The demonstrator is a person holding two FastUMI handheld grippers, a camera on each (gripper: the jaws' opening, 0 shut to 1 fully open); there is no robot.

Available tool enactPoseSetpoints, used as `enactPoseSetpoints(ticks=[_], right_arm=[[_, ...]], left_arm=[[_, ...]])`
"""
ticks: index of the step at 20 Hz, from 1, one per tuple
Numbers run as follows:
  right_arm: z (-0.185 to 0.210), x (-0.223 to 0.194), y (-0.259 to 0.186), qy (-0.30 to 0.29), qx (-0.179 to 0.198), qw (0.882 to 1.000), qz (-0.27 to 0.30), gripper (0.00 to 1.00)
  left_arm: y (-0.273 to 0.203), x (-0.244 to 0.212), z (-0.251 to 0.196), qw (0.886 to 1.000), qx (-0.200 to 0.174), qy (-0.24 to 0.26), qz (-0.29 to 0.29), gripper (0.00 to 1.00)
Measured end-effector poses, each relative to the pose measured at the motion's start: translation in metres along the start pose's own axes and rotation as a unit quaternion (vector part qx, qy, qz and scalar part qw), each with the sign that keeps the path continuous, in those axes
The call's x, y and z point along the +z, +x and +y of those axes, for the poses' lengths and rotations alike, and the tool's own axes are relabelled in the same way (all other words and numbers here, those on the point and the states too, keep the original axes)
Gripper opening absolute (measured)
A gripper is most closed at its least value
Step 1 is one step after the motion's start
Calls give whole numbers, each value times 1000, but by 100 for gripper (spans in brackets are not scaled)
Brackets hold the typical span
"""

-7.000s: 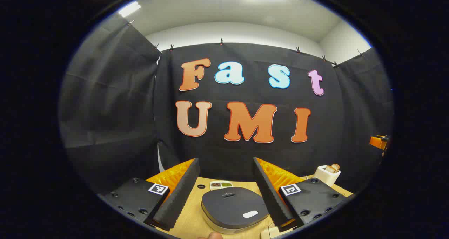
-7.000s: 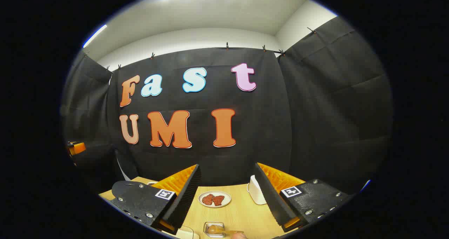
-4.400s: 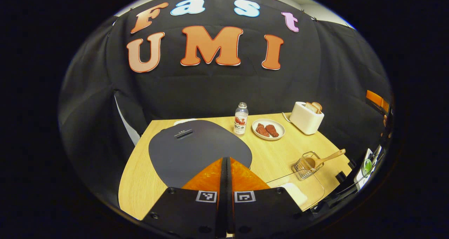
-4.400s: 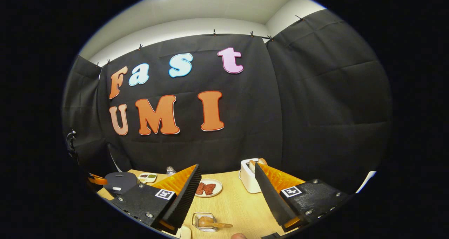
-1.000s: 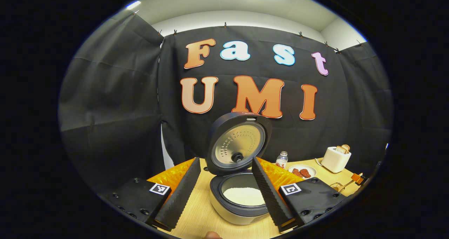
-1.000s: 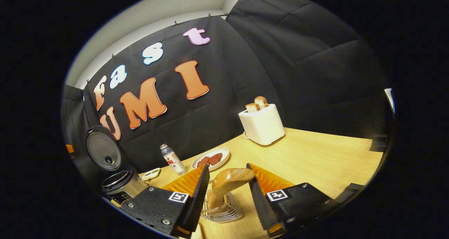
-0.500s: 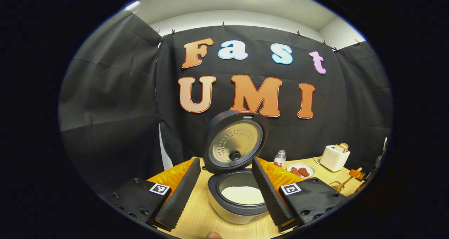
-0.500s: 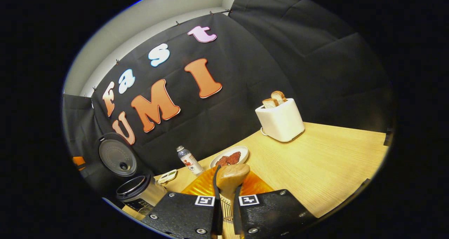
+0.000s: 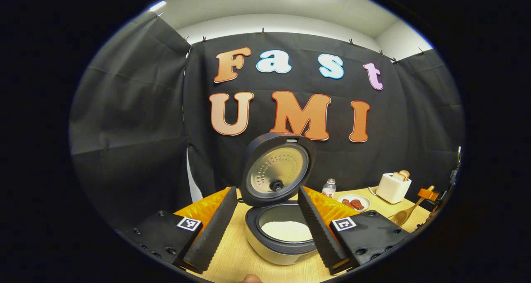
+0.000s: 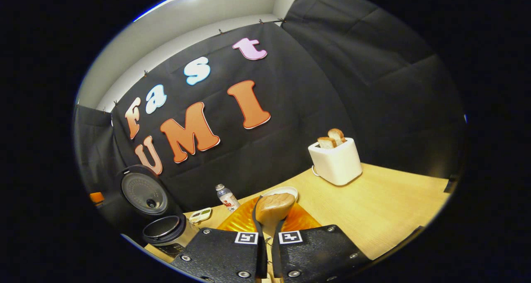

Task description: Close the left gripper, press the button to open the rice cooker; take a wooden spoon from the chopstick holder with the right hand, scoop a spoonful of rice and pour it into the rice cooker, then put the wooden spoon back into the chopstick holder.

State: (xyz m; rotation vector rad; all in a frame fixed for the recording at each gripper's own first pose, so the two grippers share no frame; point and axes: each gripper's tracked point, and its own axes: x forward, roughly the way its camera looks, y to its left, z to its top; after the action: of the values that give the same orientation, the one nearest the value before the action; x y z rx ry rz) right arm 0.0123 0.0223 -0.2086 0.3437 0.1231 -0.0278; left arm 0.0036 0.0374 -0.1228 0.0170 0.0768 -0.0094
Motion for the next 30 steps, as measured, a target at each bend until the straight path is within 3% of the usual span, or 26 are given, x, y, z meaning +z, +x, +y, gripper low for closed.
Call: enactPoseSetpoints(ticks=[4,8,14,18,25,28,30], right_arm=[[33,33,-23,-34,19,999,-27,4],[75,33,-49,-62,48,996,-31,4],[127,-37,-67,-121,86,989,26,4],[123,-86,-70,-183,66,979,60,4],[118,-137,-71,-243,59,964,90,4],[119,-145,-75,-233,62,967,85,4],[127,-153,-77,-177,76,977,93,4]], left_arm=[[-1,-2,4,1000,-7,-1,-1,99],[-1,-1,7,1000,-20,-6,-6,99],[-2,-5,6,999,-44,-11,-9,99],[-2,-10,11,998,-53,-15,-5,98],[-9,-11,19,998,-57,-13,-10,98],[-11,-12,23,998,-54,-12,-10,98],[-13,-13,24,998,-52,-14,-10,99]])
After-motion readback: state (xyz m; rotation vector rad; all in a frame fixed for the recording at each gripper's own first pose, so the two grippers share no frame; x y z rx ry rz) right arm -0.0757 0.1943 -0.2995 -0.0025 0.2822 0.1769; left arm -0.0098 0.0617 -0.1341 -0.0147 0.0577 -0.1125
